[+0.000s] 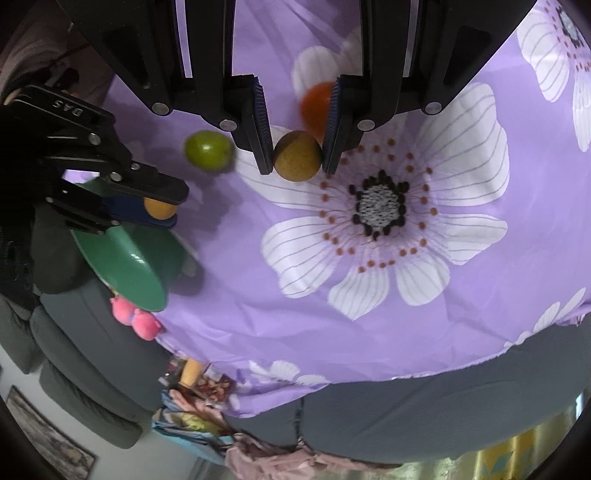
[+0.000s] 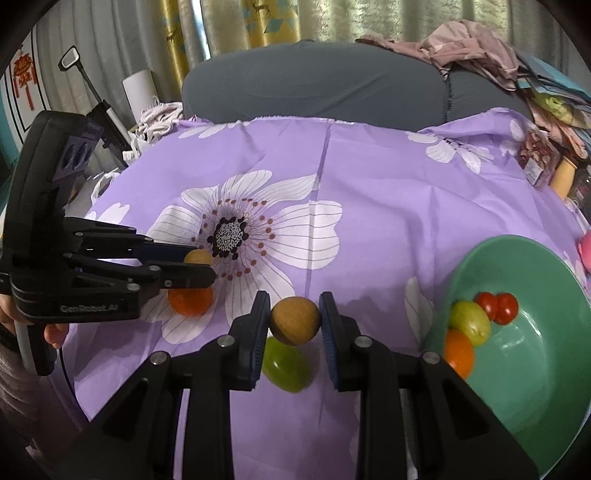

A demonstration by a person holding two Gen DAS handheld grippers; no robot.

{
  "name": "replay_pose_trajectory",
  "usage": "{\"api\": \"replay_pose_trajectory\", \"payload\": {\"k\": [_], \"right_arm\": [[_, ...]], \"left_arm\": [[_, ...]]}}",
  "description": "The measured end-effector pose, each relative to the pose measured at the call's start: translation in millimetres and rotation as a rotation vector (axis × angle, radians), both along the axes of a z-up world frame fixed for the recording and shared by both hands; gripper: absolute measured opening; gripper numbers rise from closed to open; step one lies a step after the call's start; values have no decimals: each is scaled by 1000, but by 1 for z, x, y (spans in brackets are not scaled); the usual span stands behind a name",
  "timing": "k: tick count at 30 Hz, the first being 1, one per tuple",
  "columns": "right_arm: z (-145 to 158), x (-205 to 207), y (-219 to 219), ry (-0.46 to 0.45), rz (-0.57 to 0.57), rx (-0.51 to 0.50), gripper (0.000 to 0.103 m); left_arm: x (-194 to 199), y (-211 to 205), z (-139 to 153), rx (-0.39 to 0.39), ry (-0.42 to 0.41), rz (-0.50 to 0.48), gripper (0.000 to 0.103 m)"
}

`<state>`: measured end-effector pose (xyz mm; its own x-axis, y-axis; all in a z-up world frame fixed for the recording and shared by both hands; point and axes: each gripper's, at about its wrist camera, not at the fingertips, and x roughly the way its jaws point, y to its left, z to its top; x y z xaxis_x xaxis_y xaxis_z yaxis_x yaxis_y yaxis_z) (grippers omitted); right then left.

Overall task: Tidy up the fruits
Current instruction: 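Carry the tan fruit with the right gripper into the green bowl and open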

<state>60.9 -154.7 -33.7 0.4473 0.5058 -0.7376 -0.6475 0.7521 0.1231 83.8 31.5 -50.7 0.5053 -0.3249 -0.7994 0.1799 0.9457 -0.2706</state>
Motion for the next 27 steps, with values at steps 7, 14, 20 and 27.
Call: {"api": "replay_pose_trajectory", "payload": {"k": [7,14,20,27], "right_arm": [[7,-11,-23,-50,1,35,28],[16,-14,-48,-85,-2,71,28],[28,-11,-71,-116,-35,103,28],[36,-3,-102,-145,-71,102,28]], "left_arm": [[-11,-14,13,7,-41,-34,28],[-20,-34,25,34,-82,-55,28],[-20,-57,35,47,-97,-92,28],[-11,-95,51,33,-118,-141,28]]}}
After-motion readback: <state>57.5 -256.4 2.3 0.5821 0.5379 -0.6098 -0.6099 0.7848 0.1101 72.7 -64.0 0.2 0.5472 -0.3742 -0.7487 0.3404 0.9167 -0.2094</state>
